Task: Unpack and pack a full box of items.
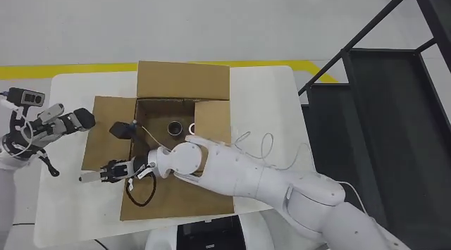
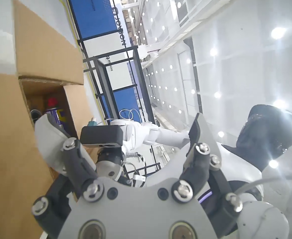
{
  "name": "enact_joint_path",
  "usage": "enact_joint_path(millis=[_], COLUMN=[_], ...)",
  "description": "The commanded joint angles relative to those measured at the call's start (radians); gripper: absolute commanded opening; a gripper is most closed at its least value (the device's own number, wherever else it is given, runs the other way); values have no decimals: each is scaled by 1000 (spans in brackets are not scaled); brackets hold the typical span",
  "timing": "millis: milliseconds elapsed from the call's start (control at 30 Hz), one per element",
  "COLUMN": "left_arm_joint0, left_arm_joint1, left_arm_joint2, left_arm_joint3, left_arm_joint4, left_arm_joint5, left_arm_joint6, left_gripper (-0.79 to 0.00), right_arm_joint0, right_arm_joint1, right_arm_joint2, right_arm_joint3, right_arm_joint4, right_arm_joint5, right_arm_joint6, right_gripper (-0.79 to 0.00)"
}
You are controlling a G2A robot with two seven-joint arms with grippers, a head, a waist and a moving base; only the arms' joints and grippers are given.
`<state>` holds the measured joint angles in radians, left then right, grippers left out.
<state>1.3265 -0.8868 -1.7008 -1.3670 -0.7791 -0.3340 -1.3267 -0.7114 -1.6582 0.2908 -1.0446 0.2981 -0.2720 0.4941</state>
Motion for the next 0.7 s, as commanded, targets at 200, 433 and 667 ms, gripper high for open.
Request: enact_joint_path(millis=[200, 433, 667], left_arm_joint0=[-41, -70, -82], left_arm_joint1=[-13, -22, -29], left_arm_joint2=[78, 116, 158], left_arm_joint3=[99, 153, 179], left_arm_joint4=[17, 17, 44], left_arm_joint5=[-21, -43, -47], left_arm_joint6=[4, 5, 1], left_gripper=[0, 0, 0], right_arm_joint0=[-18, -87, -277], right_arm_joint1=[6, 84, 216], right_arm_joint2=[50, 175, 412], right_arm_joint3=[-21, -148, -426], right_arm_joint4=[-40, -107, -261], right_arm_joint5=[-3, 29, 146], right_arm_joint6=[49, 96, 155], right_gripper=[0, 0, 0])
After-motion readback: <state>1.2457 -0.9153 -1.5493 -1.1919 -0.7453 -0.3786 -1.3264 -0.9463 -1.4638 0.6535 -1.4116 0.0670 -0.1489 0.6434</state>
